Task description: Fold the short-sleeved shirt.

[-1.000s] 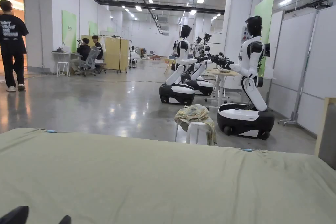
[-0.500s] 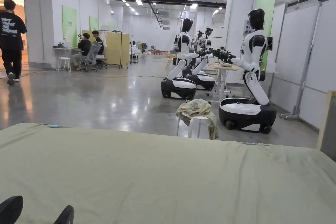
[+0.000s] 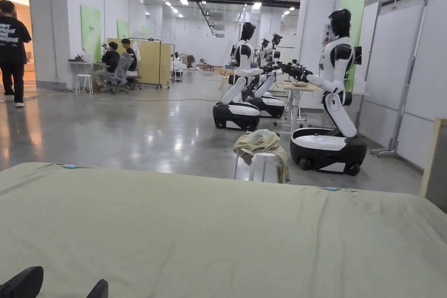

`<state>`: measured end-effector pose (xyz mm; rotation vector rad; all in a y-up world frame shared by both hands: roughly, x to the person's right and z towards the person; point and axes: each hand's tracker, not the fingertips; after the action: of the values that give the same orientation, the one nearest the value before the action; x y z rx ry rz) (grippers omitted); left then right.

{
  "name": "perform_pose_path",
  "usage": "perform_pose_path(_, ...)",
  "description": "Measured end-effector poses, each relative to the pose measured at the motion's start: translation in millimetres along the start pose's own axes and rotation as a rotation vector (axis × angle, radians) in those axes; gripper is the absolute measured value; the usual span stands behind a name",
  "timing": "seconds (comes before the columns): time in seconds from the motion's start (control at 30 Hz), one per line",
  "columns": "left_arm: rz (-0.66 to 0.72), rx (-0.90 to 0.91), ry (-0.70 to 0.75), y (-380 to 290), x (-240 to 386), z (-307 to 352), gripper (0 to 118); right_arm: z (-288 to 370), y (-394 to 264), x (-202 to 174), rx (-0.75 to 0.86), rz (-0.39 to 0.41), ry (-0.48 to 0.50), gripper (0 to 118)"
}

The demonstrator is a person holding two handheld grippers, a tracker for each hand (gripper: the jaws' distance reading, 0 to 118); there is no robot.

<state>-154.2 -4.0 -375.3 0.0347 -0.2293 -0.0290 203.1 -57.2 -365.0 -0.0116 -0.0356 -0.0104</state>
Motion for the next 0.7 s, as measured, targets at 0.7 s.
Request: perform_pose_path(0.7,0.056,-0.032,-0.018,-2.1,-9.1,-4.1,60,-2.5,1.3,10.0,-0.05,-0.1,0.039,118)
